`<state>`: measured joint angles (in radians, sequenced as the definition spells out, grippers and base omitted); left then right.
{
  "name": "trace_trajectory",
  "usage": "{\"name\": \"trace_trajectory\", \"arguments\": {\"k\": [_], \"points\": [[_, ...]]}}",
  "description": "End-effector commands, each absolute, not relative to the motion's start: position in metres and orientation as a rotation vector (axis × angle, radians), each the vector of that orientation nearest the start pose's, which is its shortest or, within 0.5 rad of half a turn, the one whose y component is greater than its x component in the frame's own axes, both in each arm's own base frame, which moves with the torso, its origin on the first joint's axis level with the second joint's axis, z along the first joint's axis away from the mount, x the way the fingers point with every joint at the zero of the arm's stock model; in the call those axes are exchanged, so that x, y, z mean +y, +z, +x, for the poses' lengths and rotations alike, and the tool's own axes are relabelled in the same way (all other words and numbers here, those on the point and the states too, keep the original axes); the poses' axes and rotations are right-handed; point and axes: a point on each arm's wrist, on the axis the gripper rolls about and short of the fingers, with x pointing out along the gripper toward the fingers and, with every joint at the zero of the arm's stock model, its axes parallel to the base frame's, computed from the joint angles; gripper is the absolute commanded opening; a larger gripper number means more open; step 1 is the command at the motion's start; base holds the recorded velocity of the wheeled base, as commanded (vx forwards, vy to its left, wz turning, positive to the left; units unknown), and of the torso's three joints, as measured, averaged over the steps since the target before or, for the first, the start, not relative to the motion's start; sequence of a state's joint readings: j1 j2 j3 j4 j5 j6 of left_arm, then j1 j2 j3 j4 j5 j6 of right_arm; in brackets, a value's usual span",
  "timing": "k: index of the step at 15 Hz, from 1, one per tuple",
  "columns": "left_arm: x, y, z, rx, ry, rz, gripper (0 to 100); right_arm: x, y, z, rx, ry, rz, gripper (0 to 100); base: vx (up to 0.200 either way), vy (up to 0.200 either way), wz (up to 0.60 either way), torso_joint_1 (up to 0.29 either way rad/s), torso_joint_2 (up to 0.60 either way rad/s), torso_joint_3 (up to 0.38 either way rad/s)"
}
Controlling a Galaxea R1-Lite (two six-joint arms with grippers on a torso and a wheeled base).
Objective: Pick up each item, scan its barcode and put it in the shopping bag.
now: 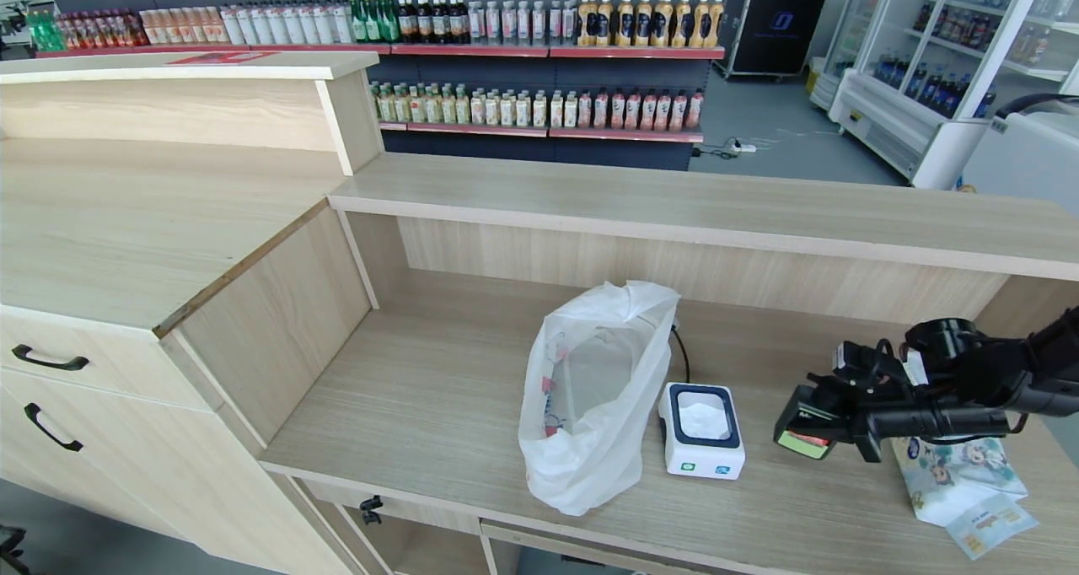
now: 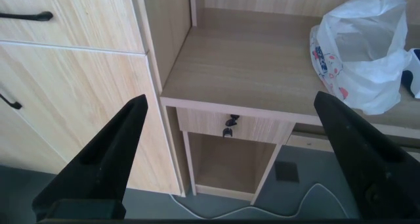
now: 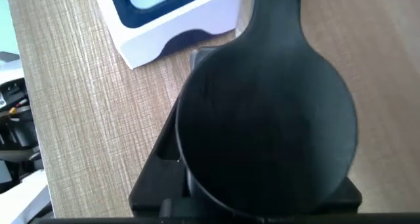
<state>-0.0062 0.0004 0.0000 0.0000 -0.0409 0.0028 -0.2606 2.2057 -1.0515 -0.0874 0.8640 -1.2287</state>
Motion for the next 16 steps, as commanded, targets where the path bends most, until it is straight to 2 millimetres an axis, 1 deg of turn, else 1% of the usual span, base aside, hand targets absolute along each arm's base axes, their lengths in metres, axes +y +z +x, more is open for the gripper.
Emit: {"name": "trace_trajectory", "arguments": {"k": [1,2,3,4,5,6,7,8,10,12,13,14,15,16], "points": [[-0.001,0.075,-0.023,0.0,-0.046,0.003,100,-0.061,0.118,0.323,0.256,0.913,-0.686,0,0.0,0.0,0.0,0.0,0.0,0.0],[-0.001,0.076,-0.023,0.001,-0.048,0.003,100,-0.051,0.145,0.307,0.177,0.914,-0.734,0,0.0,0.0,0.0,0.0,0.0,0.0],[-0.001,0.076,-0.023,0.001,-0.048,0.003,100,-0.043,0.16,0.295,0.124,0.921,-0.765,0,0.0,0.0,0.0,0.0,0.0,0.0],[-0.001,0.076,-0.023,0.001,-0.048,0.003,100,-0.027,0.193,0.265,0.0,0.923,-0.862,0,0.0,0.0,0.0,0.0,0.0,0.0],[-0.001,0.076,-0.023,0.001,-0.046,0.003,100,-0.016,0.21,0.251,-0.097,0.929,-0.967,0,0.0,0.0,0.0,0.0,0.0,0.0],[-0.001,0.076,-0.023,0.001,-0.046,0.003,100,-0.006,0.222,0.238,-0.203,0.939,-1.089,0,0.0,0.0,0.0,0.0,0.0,0.0],[-0.001,0.076,-0.023,0.001,-0.048,0.003,100,0.001,0.227,0.23,-0.252,0.949,-1.138,0,0.0,0.0,0.0,0.0,0.0,0.0],[-0.001,0.076,-0.023,0.001,-0.048,0.003,100,0.016,0.227,0.207,-0.337,1.006,-1.217,0,0.0,0.0,0.0,0.0,0.0,0.0],[-0.001,0.076,-0.023,0.001,-0.048,0.003,100,0.026,0.22,0.18,-0.431,1.047,-1.323,0,0.0,0.0,0.0,0.0,0.0,0.0],[-0.001,0.076,-0.023,0.001,-0.048,0.003,100,0.026,0.224,0.166,-0.571,1.003,-1.515,0,0.0,0.0,0.0,0.0,0.0,0.0],[-0.001,0.076,-0.023,0.001,-0.048,0.003,100,0.026,0.23,0.16,-0.663,0.954,-1.637,0,0.0,0.0,0.0,0.0,0.0,0.0],[-0.001,0.076,-0.023,0.001,-0.048,0.003,100,0.026,0.235,0.156,-0.762,0.904,-1.765,0,0.0,0.0,0.0,0.0,0.0,0.0],[-0.001,0.076,-0.023,0.001,-0.048,0.003,100,0.027,0.236,0.155,-0.792,0.892,-1.807,0,0.0,0.0,0.0,0.0,0.0,0.0],[-0.001,0.076,-0.023,0.001,-0.048,0.003,100,0.026,0.239,0.153,-0.882,0.829,-1.928,0,0.0,0.0,0.0,0.0,0.0,0.0]]}}
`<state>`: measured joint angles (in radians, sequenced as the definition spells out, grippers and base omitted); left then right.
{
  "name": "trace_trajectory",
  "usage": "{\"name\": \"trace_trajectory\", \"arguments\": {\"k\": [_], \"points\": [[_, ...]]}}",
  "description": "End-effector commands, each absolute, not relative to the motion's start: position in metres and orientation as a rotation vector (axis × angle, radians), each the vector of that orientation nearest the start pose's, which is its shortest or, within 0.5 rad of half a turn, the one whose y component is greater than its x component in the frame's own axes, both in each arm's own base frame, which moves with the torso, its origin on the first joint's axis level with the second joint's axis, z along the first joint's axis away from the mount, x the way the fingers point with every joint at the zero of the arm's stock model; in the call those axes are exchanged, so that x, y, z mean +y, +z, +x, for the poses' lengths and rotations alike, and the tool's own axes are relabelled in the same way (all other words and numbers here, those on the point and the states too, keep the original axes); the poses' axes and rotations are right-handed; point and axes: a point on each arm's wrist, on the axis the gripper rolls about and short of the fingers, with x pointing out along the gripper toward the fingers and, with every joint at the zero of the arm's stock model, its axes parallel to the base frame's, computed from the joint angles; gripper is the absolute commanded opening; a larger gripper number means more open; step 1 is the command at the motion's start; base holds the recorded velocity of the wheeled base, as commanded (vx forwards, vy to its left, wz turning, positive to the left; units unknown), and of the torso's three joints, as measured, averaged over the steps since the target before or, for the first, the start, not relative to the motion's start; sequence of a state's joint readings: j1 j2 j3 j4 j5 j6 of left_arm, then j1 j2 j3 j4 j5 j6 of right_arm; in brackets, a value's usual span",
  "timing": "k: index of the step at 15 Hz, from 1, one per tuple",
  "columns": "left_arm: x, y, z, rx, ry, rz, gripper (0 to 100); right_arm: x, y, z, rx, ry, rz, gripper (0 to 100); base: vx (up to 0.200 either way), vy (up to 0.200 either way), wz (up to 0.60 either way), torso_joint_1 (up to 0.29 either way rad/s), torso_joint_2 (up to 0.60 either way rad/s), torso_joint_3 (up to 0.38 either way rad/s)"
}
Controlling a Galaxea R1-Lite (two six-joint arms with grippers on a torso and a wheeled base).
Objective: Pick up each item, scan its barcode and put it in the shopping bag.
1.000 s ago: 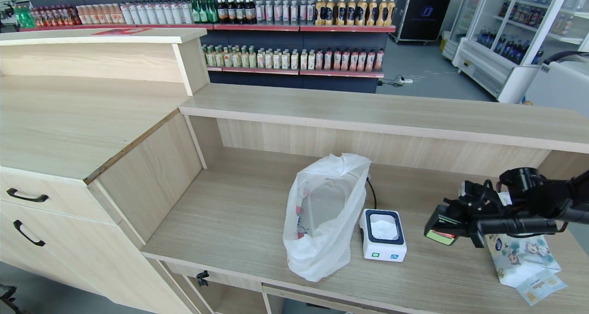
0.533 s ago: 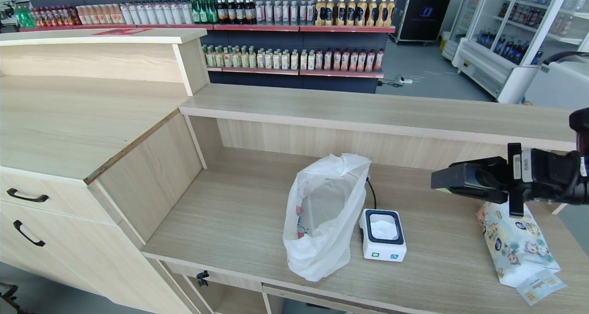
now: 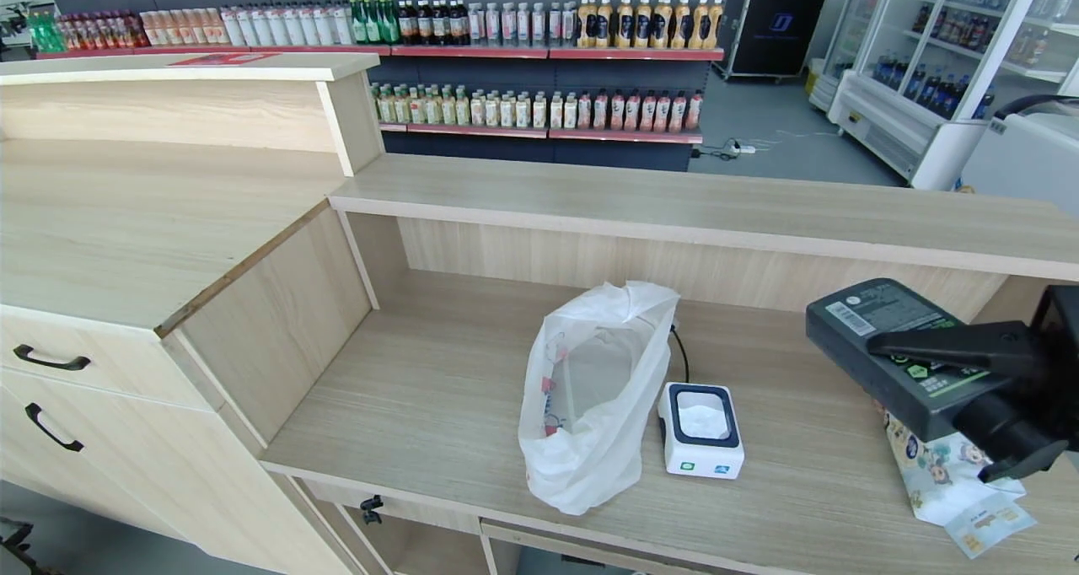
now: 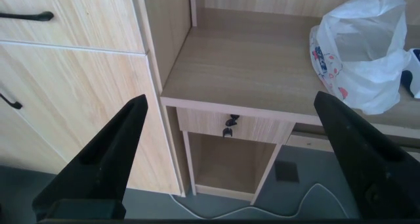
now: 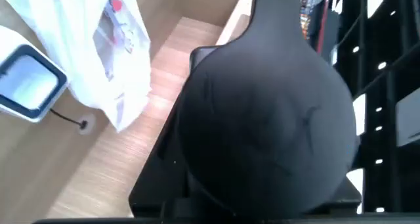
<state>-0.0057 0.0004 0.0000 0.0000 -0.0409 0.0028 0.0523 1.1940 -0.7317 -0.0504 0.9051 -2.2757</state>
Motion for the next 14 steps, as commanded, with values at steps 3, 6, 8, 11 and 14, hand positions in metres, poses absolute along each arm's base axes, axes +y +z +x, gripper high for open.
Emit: {"name": "trace_trajectory", "arguments": {"k": [3,6,8,11,14], "points": [[-0.001,0.076,-0.023,0.001,-0.048,0.003,100,0.038,0.247,0.151,-1.086,0.705,-2.029,0,0.0,0.0,0.0,0.0,0.0,0.0],[-0.001,0.076,-0.023,0.001,-0.046,0.003,100,0.059,0.261,0.139,-1.376,0.585,-2.069,0,0.0,0.0,0.0,0.0,0.0,0.0],[-0.001,0.076,-0.023,0.001,-0.046,0.003,100,0.063,0.261,0.138,-1.45,0.542,-2.111,0,0.0,0.0,0.0,0.0,0.0,0.0],[-0.001,0.076,-0.023,0.001,-0.048,0.003,100,0.067,0.26,0.137,-1.506,0.52,-2.138,0,0.0,0.0,0.0,0.0,0.0,0.0],[-0.001,0.076,-0.023,0.001,-0.046,0.003,100,0.088,0.262,0.13,-1.67,0.566,-2.041,0,0.0,0.0,0.0,0.0,0.0,0.0]]}}
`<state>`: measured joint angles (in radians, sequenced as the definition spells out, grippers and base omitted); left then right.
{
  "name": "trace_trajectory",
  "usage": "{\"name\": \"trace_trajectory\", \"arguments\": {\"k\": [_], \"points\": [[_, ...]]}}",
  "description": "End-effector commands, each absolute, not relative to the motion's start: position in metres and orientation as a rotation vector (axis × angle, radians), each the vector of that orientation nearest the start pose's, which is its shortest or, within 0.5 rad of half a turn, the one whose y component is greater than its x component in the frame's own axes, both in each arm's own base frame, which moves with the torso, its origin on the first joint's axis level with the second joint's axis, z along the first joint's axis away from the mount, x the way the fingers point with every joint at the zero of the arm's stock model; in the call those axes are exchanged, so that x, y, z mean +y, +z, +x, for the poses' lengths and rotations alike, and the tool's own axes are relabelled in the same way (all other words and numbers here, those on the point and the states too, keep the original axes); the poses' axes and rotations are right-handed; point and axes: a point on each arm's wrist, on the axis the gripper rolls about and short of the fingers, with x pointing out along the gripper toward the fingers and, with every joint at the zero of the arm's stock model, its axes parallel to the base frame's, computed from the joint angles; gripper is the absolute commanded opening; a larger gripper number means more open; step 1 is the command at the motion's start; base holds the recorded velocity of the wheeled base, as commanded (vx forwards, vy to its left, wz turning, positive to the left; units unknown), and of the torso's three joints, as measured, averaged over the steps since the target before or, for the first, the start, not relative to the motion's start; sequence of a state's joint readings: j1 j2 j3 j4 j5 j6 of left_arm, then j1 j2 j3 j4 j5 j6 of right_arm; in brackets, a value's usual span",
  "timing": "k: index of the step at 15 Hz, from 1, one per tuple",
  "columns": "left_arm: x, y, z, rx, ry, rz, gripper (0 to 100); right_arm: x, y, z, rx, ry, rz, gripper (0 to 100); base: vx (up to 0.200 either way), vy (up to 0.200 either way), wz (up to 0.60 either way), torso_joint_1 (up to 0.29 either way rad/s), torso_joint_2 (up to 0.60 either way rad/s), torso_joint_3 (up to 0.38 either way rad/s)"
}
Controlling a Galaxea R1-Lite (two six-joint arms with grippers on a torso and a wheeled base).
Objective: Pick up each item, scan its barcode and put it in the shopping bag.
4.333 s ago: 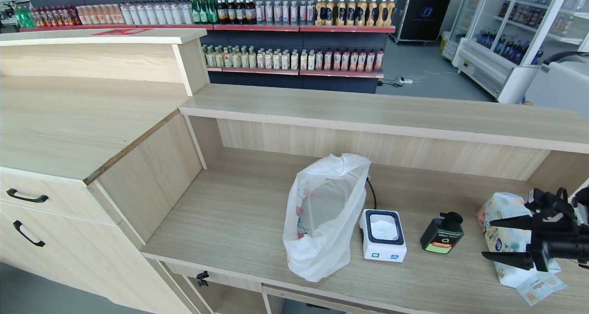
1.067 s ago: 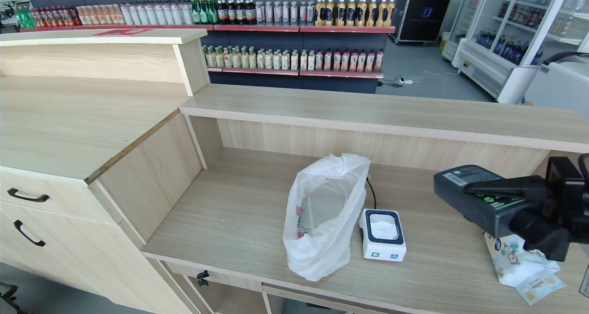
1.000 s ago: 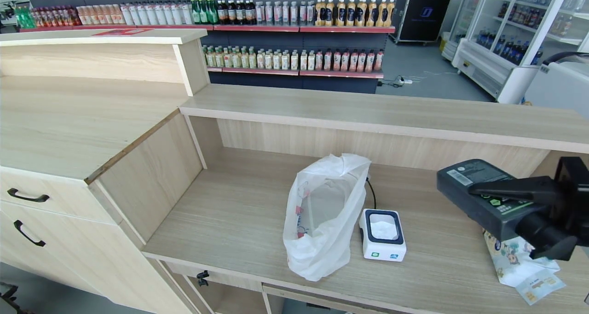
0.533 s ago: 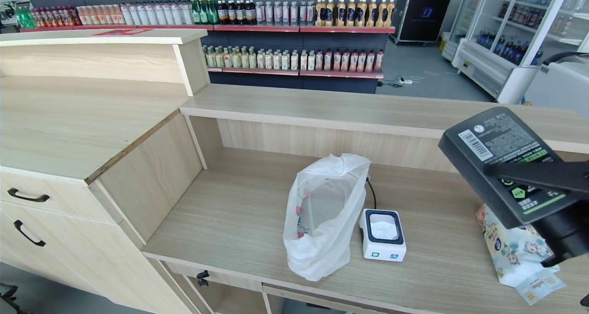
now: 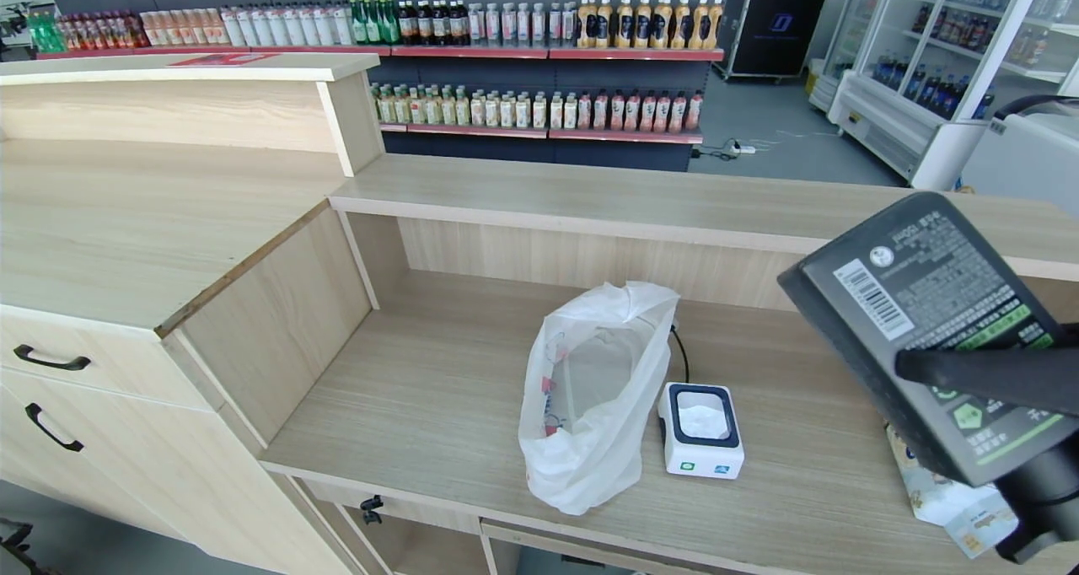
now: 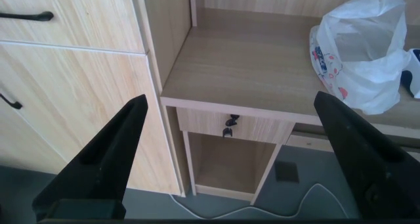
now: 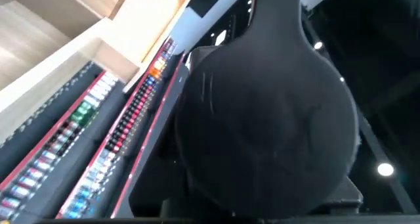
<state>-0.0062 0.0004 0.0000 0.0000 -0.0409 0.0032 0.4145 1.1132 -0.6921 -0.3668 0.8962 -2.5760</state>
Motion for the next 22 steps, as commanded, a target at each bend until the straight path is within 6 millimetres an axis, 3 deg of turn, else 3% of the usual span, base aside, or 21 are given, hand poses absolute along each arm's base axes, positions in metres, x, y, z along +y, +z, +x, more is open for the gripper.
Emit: {"name": "trace_trajectory", "arguments": {"k": [1,6,11,15,22], "points": [[-0.001,0.076,-0.023,0.001,-0.048,0.003,100,0.093,0.266,0.131,-1.699,0.566,-2.026,0,0.0,0.0,0.0,0.0,0.0,0.0],[-0.001,0.076,-0.023,0.001,-0.046,0.003,100,0.088,0.292,0.12,-1.717,0.438,-2.05,0,0.0,0.0,0.0,0.0,0.0,0.0],[-0.001,0.076,-0.023,0.001,-0.048,0.003,100,0.086,0.275,0.117,-1.66,0.599,-2.045,0,0.0,0.0,0.0,0.0,0.0,0.0],[-0.001,0.076,-0.023,0.001,-0.046,0.003,100,0.085,0.276,0.102,-1.706,0.63,-2.009,0,0.0,0.0,0.0,0.0,0.0,0.0],[-0.001,0.076,-0.023,0.001,-0.048,0.003,100,0.084,0.283,0.097,-1.73,0.605,-1.997,0,0.0,0.0,0.0,0.0,0.0,0.0]]}}
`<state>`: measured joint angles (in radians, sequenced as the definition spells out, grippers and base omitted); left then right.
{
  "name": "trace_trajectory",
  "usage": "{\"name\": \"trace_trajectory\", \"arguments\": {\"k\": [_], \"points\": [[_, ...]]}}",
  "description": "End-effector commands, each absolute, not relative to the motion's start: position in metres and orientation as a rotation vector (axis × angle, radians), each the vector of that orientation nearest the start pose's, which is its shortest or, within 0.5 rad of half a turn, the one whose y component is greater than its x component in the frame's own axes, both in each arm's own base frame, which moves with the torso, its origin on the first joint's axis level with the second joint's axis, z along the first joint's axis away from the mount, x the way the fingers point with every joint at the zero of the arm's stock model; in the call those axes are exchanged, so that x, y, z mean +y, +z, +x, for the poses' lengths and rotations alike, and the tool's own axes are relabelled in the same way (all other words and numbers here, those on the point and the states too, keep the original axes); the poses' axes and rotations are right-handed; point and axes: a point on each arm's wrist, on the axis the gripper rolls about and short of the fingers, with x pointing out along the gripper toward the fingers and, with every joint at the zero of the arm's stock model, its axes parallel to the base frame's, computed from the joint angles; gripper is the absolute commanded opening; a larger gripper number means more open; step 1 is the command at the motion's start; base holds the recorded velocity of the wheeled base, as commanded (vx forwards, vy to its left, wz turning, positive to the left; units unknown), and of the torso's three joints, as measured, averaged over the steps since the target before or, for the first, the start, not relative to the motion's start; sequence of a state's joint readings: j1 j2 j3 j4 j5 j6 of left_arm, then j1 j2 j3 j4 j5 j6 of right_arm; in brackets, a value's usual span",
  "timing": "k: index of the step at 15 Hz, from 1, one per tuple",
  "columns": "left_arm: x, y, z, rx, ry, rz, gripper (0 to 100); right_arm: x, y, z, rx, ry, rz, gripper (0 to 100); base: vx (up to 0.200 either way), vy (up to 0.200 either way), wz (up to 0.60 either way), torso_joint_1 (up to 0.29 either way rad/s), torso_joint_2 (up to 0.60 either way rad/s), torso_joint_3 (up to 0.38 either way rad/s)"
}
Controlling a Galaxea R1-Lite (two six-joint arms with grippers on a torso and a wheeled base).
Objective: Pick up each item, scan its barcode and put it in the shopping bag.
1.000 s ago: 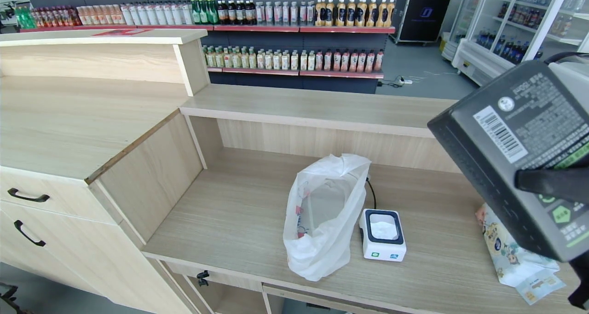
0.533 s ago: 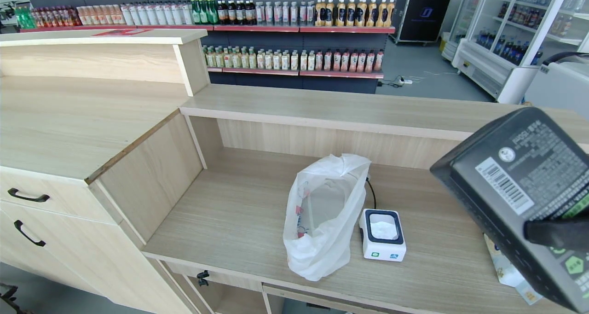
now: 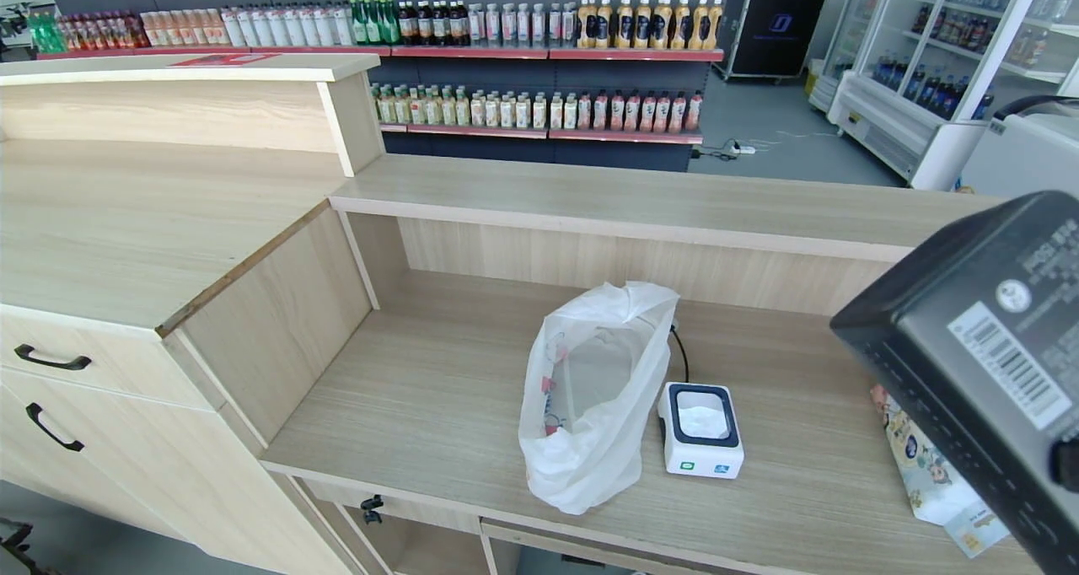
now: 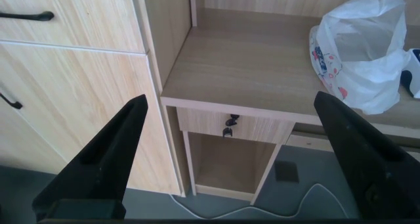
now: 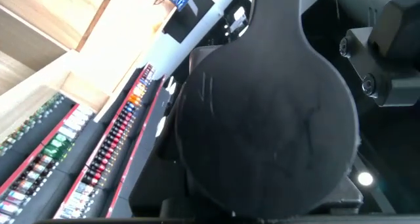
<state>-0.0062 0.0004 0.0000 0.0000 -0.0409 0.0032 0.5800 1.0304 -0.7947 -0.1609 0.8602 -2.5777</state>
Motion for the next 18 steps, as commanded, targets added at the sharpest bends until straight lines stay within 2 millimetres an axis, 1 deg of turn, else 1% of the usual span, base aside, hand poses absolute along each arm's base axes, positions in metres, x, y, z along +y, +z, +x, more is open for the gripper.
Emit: {"name": "trace_trajectory", "arguments": {"k": [1,5,7,8,9,10,11,12,13,14,15,16,17,18], "points": [[-0.001,0.076,-0.023,0.001,-0.046,0.003,100,0.085,0.283,0.098,-1.727,0.611,-1.994,0,0.0,0.0,0.0,0.0,0.0,0.0],[-0.001,0.076,-0.023,0.001,-0.048,0.003,100,0.083,0.282,0.093,-1.741,0.608,-1.986,0,0.0,0.0,0.0,0.0,0.0,0.0],[-0.001,0.076,-0.023,0.001,-0.048,0.003,100,0.08,0.287,0.091,-1.719,0.595,-1.982,0,0.0,0.0,0.0,0.0,0.0,0.0],[-0.001,0.076,-0.023,0.001,-0.046,0.003,100,0.076,0.293,0.095,-1.651,0.594,-1.981,0,0.0,0.0,0.0,0.0,0.0,0.0],[-0.001,0.076,-0.023,0.001,-0.048,0.003,100,0.067,0.302,0.1,-1.535,0.562,-1.999,0,0.0,0.0,0.0,0.0,0.0,0.0],[-0.001,0.076,-0.023,0.001,-0.046,0.003,100,0.055,0.314,0.102,-1.399,0.518,-2.007,0,0.0,0.0,0.0,0.0,0.0,0.0],[-0.001,0.076,-0.023,0.001,-0.048,0.003,100,0.043,0.316,0.106,-1.193,0.548,-1.939,0,0.0,0.0,0.0,0.0,0.0,0.0],[-0.001,0.076,-0.023,0.001,-0.046,0.003,100,0.034,0.309,0.11,-0.938,0.626,-1.807,0,0.0,0.0,0.0,0.0,0.0,0.0],[-0.001,0.076,-0.023,0.001,-0.046,0.003,100,0.027,0.304,0.111,-0.789,0.665,-1.714,0,0.0,0.0,0.0,0.0,0.0,0.0],[-0.001,0.076,-0.023,0.001,-0.048,0.003,100,0.006,0.307,0.091,-0.455,0.582,-1.475,0,0.0,0.0,0.0,0.0,0.0,0.0],[-0.001,0.076,-0.023,0.001,-0.046,0.003,100,-0.003,0.303,0.08,-0.247,0.488,-1.291,0,0.0,0.0,0.0,0.0,0.0,0.0],[-0.001,0.076,-0.023,0.001,-0.046,0.003,100,-0.006,0.297,0.073,-0.087,0.432,-1.095,0,0.0,0.0,0.0,0.0,0.0,0.0],[-0.001,0.076,-0.023,0.001,-0.048,0.003,100,-0.008,0.294,0.069,0.083,0.328,-0.824,0,0.0,0.0,0.0,0.0,0.0,0.0],[-0.001,0.076,-0.023,0.001,-0.048,0.003,100,-0.01,0.288,0.069,0.185,0.248,-0.604,0,0.0,0.0,0.0,0.0,0.0,0.0]]}}
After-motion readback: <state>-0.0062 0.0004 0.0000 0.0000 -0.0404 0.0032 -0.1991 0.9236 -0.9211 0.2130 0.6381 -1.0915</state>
